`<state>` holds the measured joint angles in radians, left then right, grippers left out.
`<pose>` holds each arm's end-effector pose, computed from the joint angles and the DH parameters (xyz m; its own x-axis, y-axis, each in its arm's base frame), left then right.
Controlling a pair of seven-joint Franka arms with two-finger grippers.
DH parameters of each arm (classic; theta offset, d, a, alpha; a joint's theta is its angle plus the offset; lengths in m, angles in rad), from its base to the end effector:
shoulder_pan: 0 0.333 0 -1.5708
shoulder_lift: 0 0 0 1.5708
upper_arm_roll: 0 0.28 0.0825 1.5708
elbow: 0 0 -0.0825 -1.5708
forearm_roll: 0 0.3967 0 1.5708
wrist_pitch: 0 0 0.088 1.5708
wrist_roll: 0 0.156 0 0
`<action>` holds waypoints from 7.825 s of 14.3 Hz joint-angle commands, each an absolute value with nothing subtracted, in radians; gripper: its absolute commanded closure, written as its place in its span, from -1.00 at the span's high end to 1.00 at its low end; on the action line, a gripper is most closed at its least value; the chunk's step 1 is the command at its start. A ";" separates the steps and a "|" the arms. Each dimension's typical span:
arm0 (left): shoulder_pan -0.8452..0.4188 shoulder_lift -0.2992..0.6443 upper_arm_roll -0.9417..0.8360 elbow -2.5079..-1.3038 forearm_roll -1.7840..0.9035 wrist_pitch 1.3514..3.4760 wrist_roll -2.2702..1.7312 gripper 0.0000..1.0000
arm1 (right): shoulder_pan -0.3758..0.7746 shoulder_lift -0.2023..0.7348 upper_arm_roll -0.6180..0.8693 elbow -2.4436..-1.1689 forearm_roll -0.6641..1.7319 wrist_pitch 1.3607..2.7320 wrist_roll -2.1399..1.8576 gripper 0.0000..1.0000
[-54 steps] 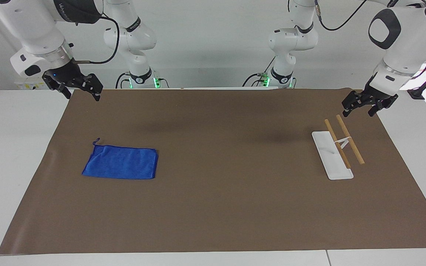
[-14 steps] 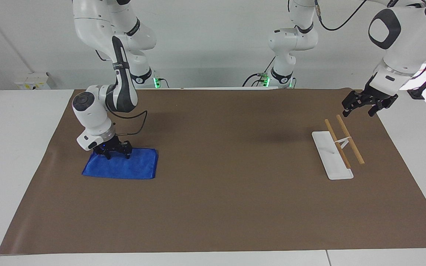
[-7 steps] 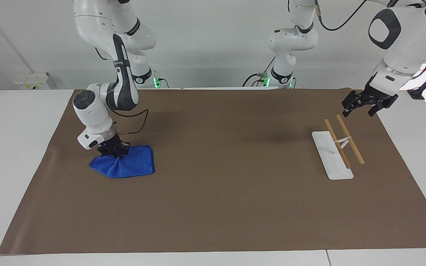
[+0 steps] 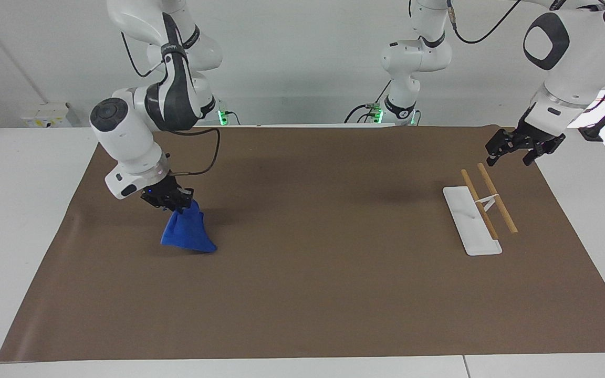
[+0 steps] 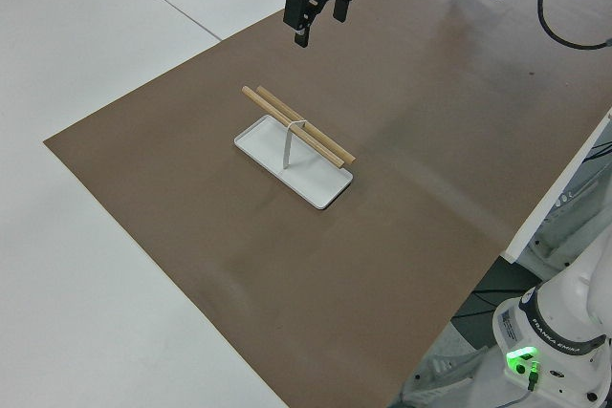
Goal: Right arm passes towel to left arm to hang
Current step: 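Lift the blue towel with the right gripper toward the wooden rack, then hold the towel out with the right gripper while the left gripper grasps it, then drape the towel over the rack with the left gripper while the right gripper withdraws, then release the towel on the rack and retract the left gripper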
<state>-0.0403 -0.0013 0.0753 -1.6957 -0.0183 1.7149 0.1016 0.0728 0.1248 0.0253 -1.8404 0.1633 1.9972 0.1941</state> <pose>0.5769 0.0176 0.4919 0.9977 -0.0639 0.0222 -0.0643 -0.9978 0.0161 0.6036 0.0764 0.3726 0.9870 -0.1606 -0.0033 -0.1591 -0.9749 -0.1555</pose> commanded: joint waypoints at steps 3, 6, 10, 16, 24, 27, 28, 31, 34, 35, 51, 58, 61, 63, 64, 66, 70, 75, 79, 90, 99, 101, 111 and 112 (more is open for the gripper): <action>-0.040 -0.031 0.072 -1.726 0.005 1.720 0.087 1.00 | 0.126 0.156 0.028 -1.634 0.380 1.919 0.398 -1.00; -0.040 -0.031 0.072 -1.726 0.005 1.720 0.087 1.00 | 0.178 0.176 0.026 -1.609 0.642 1.968 0.457 -1.00; -0.040 -0.031 0.072 -1.726 0.005 1.720 0.087 1.00 | 0.317 0.193 0.028 -1.626 0.803 2.208 0.671 -1.00; -0.040 -0.031 0.072 -1.726 0.005 1.720 0.087 1.00 | 0.509 0.231 0.028 -1.643 1.055 2.561 0.885 -1.00; -0.049 -0.029 0.072 -1.724 0.005 1.724 0.086 1.00 | 0.652 0.268 0.029 -1.618 1.246 2.750 0.888 -1.00; -0.052 -0.028 0.071 -1.723 0.005 1.726 0.080 1.00 | 0.672 0.270 0.028 -1.618 1.246 2.753 0.888 -1.00; -0.054 -0.026 0.071 -1.723 0.003 1.735 0.077 1.00 | 0.673 0.270 0.028 -1.618 1.244 2.753 0.888 -1.00; -0.070 -0.021 0.066 -1.729 -0.020 1.789 -0.023 1.00 | 0.701 0.270 0.028 -1.621 1.241 2.755 0.888 -1.00; -0.083 -0.014 0.066 -1.729 -0.151 1.793 -0.177 1.00 | 0.703 0.270 0.028 -1.623 1.241 2.755 0.888 -1.00; -0.097 -0.011 0.066 -1.729 -0.202 1.798 -0.271 1.00 | 0.704 0.270 0.028 -1.626 1.241 2.755 0.887 -1.00; -0.275 -0.012 0.066 -1.850 -0.502 1.994 -1.091 -1.00 | 0.698 0.270 0.028 -1.632 1.239 2.757 0.884 -1.00; -0.258 -0.009 0.077 -1.830 -0.486 1.993 -1.078 -1.00 | 0.689 0.271 0.028 -1.634 1.239 2.757 0.882 -1.00; -0.235 -0.012 0.077 -1.830 -0.479 1.996 -1.025 -1.00 | 0.686 0.272 0.026 -1.634 1.233 2.757 0.876 -1.00; -0.233 -0.014 0.077 -1.833 -0.375 2.014 -0.983 -1.00 | 0.686 0.272 0.023 -1.637 1.229 2.761 0.847 -1.00; -0.233 -0.012 0.077 -1.835 -0.352 2.023 -0.971 -1.00 | 0.690 0.272 0.023 -1.646 1.221 2.792 0.784 -0.41; -0.224 -0.014 0.078 -1.841 -0.348 2.043 -0.904 -1.00 | 0.699 0.267 0.023 -1.704 1.215 2.909 0.642 1.00; -0.193 -0.012 0.077 -1.841 -0.223 2.043 -0.787 -1.00 | 0.623 0.247 0.015 -1.799 1.201 2.947 0.280 1.00; -0.141 -0.015 0.077 -1.850 -0.124 2.043 -0.660 -1.00 | 0.459 0.229 0.014 -1.862 0.953 2.852 0.089 1.00; -0.062 -0.038 0.077 -1.897 -0.124 2.055 -0.580 -1.00 | 0.336 0.222 0.012 -1.853 0.515 2.650 0.089 1.00; 0.149 -0.051 0.075 -1.971 -0.124 2.218 -0.430 -1.00 | 0.101 0.152 0.002 -1.718 -0.021 2.098 0.100 1.00; 0.215 0.025 0.075 -1.988 -0.124 2.289 -0.364 -1.00 | 0.011 0.000 -0.015 -1.547 -0.046 1.584 0.098 1.00; 0.241 0.025 0.075 -2.017 -0.124 2.293 -0.312 -1.00 | 0.014 -0.001 -0.017 -1.549 -0.046 1.559 0.116 1.00; 0.239 0.031 0.075 -2.020 -0.124 2.312 -0.293 1.00 | 0.012 -0.034 -0.015 -1.617 0.009 1.558 0.212 1.00; 0.233 0.025 0.074 -2.016 -0.124 2.289 -0.295 1.00 | 0.012 -0.040 -0.015 -1.630 0.008 1.559 0.206 1.00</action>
